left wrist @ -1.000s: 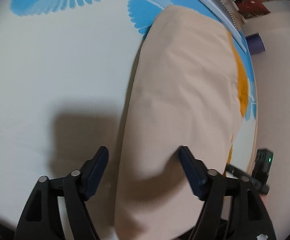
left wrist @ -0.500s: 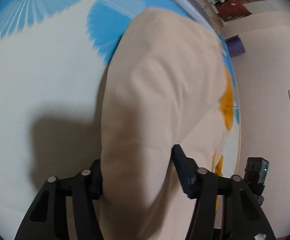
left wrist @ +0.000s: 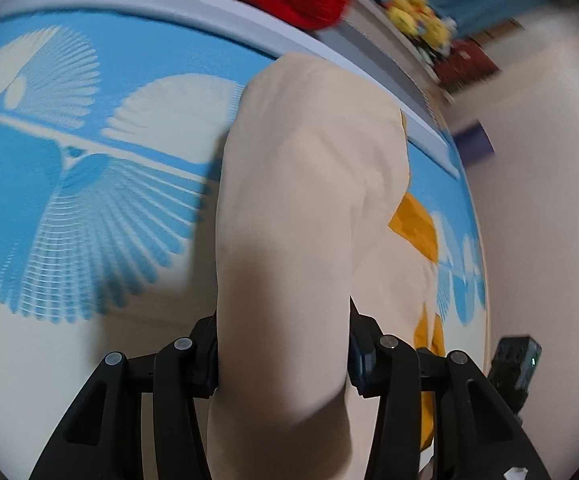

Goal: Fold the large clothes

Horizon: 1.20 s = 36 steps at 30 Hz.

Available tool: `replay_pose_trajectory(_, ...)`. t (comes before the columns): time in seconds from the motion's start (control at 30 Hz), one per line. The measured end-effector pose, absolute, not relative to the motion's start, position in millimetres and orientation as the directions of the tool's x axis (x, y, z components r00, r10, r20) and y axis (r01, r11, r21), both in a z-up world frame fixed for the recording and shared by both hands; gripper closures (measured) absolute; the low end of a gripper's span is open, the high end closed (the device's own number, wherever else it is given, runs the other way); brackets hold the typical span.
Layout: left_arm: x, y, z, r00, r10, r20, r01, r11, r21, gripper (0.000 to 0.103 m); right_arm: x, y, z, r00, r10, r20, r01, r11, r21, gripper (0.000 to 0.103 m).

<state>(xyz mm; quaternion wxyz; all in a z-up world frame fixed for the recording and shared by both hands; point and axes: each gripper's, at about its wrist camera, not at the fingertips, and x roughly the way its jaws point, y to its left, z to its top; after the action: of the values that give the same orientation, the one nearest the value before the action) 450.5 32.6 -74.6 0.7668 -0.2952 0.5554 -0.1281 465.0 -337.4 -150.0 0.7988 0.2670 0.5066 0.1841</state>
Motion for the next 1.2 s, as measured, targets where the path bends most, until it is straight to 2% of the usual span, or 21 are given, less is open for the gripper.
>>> replay_pose_trajectory(0.13,454.0,49.9,-88.1,0.315,-0.531,-0.787,-0.175,0.782,-0.598,0.054,473.1,-320.6,-144.5,0.406,0.516,-0.754,-0.054,0.837,0.544,0.093)
replay_pose_trajectory(0.2,455.1,56.7,-86.9,0.314,-0.511,-0.800,-0.180,0.796,-0.579,0.053,471.9,-325.7,-144.9,0.389,0.468,-0.793,-0.042,0.869,0.493,0.085)
replay_pose_trajectory(0.27,447.6,66.4,-74.5,0.355,-0.475,-0.805,-0.153,0.820,-0.551,0.051,467.3,-332.9,-141.9,0.382,0.454,-0.805,-0.038,0.878,0.477,0.079)
replay_pose_trajectory(0.33,443.2,75.1,-63.3,0.363,-0.491,-0.792,-0.114,0.820,-0.560,0.050,458.1,-342.9,-140.7,0.364,0.456,-0.812,-0.039,0.879,0.476,0.076)
replay_pose_trajectory(0.4,438.0,67.2,-58.8,0.324,-0.527,-0.786,-0.055,0.819,-0.571,0.050,442.9,-350.8,-141.3,0.312,0.507,-0.803,-0.076,0.856,0.511,0.060)
replay_pose_trajectory(0.47,425.8,44.4,-55.6,0.232,-0.526,-0.818,0.054,0.847,-0.529,0.050,431.4,-344.3,-146.5,0.241,0.523,-0.818,-0.136,0.852,0.505,0.049)
replay_pose_trajectory(0.53,400.5,18.1,-66.9,0.122,-0.448,-0.886,0.181,0.888,-0.424,0.050,415.5,-333.8,-158.3,0.166,0.478,-0.863,-0.211,0.872,0.442,0.049)
replay_pose_trajectory(0.6,386.3,2.8,-80.6,0.104,-0.335,-0.937,0.240,0.922,-0.303,0.049,408.6,-331.7,-169.7,0.140,0.409,-0.902,-0.223,0.900,0.374,0.049)
replay_pose_trajectory(0.63,378.2,-0.8,-89.2,0.112,-0.245,-0.963,0.244,0.946,-0.213,0.039,405.3,-333.5,-174.7,0.131,0.383,-0.915,-0.212,0.912,0.351,0.049)
replay_pose_trajectory(0.67,378.2,-1.4,-91.3,0.120,-0.219,-0.968,0.226,0.956,-0.188,0.035,403.0,-336.4,-175.6,0.133,0.359,-0.924,-0.201,0.923,0.329,0.049)
replay_pose_trajectory(0.77,360.4,9.2,-73.8,0.191,-0.177,-0.965,0.100,0.982,-0.160,0.037,395.3,-344.1,-154.1,0.231,0.227,-0.946,-0.164,0.968,0.192,0.049)
replay_pose_trajectory(0.87,329.5,7.6,-26.1,0.352,-0.090,-0.932,0.048,0.996,-0.077,0.033,369.9,-348.3,-99.5,0.428,0.127,-0.895,-0.146,0.987,0.070,0.049)
replay_pose_trajectory(0.93,293.8,4.5,11.2,0.462,-0.091,-0.882,0.036,0.996,-0.083,0.011,347.0,-346.6,-66.2,0.532,0.112,-0.839,-0.138,0.989,0.045,0.048)
replay_pose_trajectory(1.0,263.2,2.6,38.2,0.547,-0.102,-0.831,0.023,0.994,-0.107,0.003,316.9,-342.1,-34.1,0.621,0.105,-0.777,-0.128,0.991,0.031,0.043)
replay_pose_trajectory(1.03,239.4,1.9,51.3,0.596,-0.100,-0.796,0.016,0.993,-0.113,0.001,297.4,-337.9,-18.0,0.666,0.104,-0.739,-0.119,0.992,0.032,0.038)
replay_pose_trajectory(1.1,208.2,-2.3,66.0,0.652,-0.085,-0.754,0.004,0.994,-0.109,0.001,256.5,-332.8,6.6,0.741,0.096,-0.664,-0.091,0.995,0.042,0.023)
replay_pose_trajectory(1.2,151.5,-10.1,68.3,0.684,-0.054,-0.728,-0.024,0.995,-0.096,0.001,196.0,-316.3,23.4,0.796,0.109,-0.595,-0.089,0.994,0.063,0.017)
